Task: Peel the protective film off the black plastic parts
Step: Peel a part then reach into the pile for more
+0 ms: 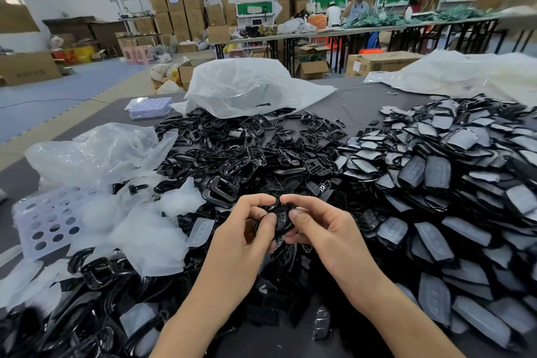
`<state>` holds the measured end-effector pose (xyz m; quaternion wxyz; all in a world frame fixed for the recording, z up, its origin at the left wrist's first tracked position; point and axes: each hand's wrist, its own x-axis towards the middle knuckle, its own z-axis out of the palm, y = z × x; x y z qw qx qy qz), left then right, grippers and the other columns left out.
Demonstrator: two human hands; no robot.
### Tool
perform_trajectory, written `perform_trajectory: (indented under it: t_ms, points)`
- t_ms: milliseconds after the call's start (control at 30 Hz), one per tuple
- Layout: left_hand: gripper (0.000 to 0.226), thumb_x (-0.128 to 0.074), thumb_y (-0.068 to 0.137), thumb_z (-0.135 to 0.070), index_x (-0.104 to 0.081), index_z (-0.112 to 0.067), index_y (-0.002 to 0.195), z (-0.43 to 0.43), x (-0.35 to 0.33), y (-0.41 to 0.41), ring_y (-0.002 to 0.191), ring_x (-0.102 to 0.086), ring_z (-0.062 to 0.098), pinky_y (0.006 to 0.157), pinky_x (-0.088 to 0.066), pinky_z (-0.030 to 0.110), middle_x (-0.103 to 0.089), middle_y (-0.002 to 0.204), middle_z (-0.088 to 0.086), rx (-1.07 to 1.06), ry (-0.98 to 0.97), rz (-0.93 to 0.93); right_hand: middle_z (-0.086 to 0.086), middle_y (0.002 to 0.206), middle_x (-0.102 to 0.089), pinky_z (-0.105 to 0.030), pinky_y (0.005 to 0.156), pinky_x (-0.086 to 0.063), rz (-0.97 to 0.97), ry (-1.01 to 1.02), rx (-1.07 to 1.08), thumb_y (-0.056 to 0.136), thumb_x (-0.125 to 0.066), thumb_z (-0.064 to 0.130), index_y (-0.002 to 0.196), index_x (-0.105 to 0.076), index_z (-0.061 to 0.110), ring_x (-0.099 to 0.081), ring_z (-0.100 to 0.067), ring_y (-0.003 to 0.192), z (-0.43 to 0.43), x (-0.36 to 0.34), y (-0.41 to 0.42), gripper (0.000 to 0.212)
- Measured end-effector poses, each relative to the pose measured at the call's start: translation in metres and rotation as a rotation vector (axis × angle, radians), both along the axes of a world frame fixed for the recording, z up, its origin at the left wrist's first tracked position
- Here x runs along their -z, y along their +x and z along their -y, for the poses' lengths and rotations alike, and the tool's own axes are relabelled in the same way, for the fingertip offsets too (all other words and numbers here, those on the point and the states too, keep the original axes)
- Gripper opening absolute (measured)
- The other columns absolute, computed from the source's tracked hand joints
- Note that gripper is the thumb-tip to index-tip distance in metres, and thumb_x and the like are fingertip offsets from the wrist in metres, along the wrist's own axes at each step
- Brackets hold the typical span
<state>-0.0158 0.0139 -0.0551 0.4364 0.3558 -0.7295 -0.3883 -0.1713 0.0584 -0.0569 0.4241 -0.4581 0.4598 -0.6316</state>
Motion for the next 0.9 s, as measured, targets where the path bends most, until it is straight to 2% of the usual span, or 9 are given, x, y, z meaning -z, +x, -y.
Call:
perform_trajectory:
  t_ms: [100,167,300,433,500,567,633,800,900]
  points:
    - [0.019,-0.058,0.097,-0.028,-0.058,-0.046,0.102,0.002,0.002,0.002,0.068,-0.063,0.01,0.069,-0.054,0.027,-0.062,0.081,-0.009,-0.054,-0.063,0.061,0.008,0.079,-0.07,-0.021,0.074,-0.058,-0.001,0.005,-0.012,0.098,-0.062,0.007,0.104,-0.079,0.031,-0.071,-0.013,0.075,0.0,0.001,0.001,0.03]
    - [0.018,-0.057,0.098,-0.03,-0.053,-0.048,0.098,0.002,0.004,0.002,0.078,-0.062,0.002,0.07,-0.047,0.015,-0.062,0.085,-0.016,-0.139,-0.204,0.171,0.009,0.08,-0.071,-0.02,0.074,-0.058,0.001,0.011,-0.012,0.097,-0.062,0.006,0.103,-0.079,0.032,-0.072,-0.013,0.076,0.001,0.001,0.002,0.032]
    - [0.025,-0.064,0.096,-0.021,-0.057,-0.045,0.098,-0.001,0.003,-0.001,0.095,-0.063,-0.002,0.079,-0.045,0.01,-0.065,0.097,-0.022,-0.221,-0.276,0.169,0.01,0.085,-0.074,-0.018,0.074,-0.057,-0.041,0.005,-0.051,0.093,-0.071,0.014,0.103,-0.077,0.037,-0.073,-0.012,0.077,0.0,0.001,0.002,0.026]
    - [0.013,-0.059,0.097,-0.032,-0.061,-0.044,0.099,-0.003,-0.004,0.003,0.085,-0.063,-0.007,0.072,-0.042,0.005,-0.067,0.092,-0.028,-0.258,-0.276,0.163,0.001,0.087,-0.077,-0.019,0.072,-0.057,-0.096,0.04,-0.031,0.091,-0.073,0.014,0.094,-0.076,0.036,-0.075,-0.015,0.077,0.002,0.004,0.004,0.023]
    - [0.012,-0.05,0.098,-0.041,-0.06,-0.04,0.106,0.004,-0.007,0.014,0.084,-0.062,-0.001,0.073,-0.043,0.012,-0.066,0.089,-0.023,-0.406,-0.326,0.275,-0.002,0.087,-0.076,-0.02,0.073,-0.058,-0.107,0.05,0.034,0.091,-0.073,0.013,0.092,-0.075,0.036,-0.076,-0.017,0.078,0.003,0.005,0.001,0.023]
    - [0.019,-0.053,0.098,-0.037,-0.061,-0.026,0.111,0.012,-0.008,0.03,0.09,-0.062,0.019,0.08,-0.045,0.034,-0.067,0.096,-0.008,-0.62,-0.349,0.465,0.0,0.085,-0.075,-0.02,0.073,-0.058,-0.1,0.041,0.094,0.091,-0.073,0.014,0.091,-0.074,0.036,-0.075,-0.016,0.078,0.004,0.006,-0.004,0.023]
    - [0.03,-0.058,0.095,-0.036,-0.064,-0.013,0.115,0.016,-0.007,0.038,0.096,-0.059,0.034,0.084,-0.041,0.046,-0.066,0.101,0.008,-0.766,-0.27,0.692,0.007,0.08,-0.074,-0.021,0.072,-0.057,-0.099,0.028,0.143,0.092,-0.073,0.015,0.091,-0.072,0.038,-0.073,-0.013,0.075,0.005,0.006,-0.009,0.023]
    - [0.033,-0.055,0.097,-0.038,-0.062,-0.015,0.12,0.009,-0.004,0.037,0.1,-0.06,0.032,0.087,-0.036,0.043,-0.067,0.103,0.008,-0.735,-0.186,0.981,0.007,0.075,-0.071,-0.03,0.073,-0.062,-0.086,0.025,0.197,0.093,-0.071,0.016,0.092,-0.071,0.034,-0.069,-0.01,0.07,0.007,0.008,-0.009,0.018]
    - [0.027,-0.052,0.099,-0.032,-0.063,-0.018,0.12,0.012,-0.005,0.036,0.101,-0.059,0.031,0.088,-0.036,0.042,-0.065,0.104,0.006,-0.716,-0.19,0.872,-0.001,0.077,-0.07,-0.027,0.07,-0.061,-0.048,0.028,0.198,0.093,-0.07,0.014,0.097,-0.071,0.026,-0.067,-0.011,0.068,0.006,0.006,-0.01,0.013]
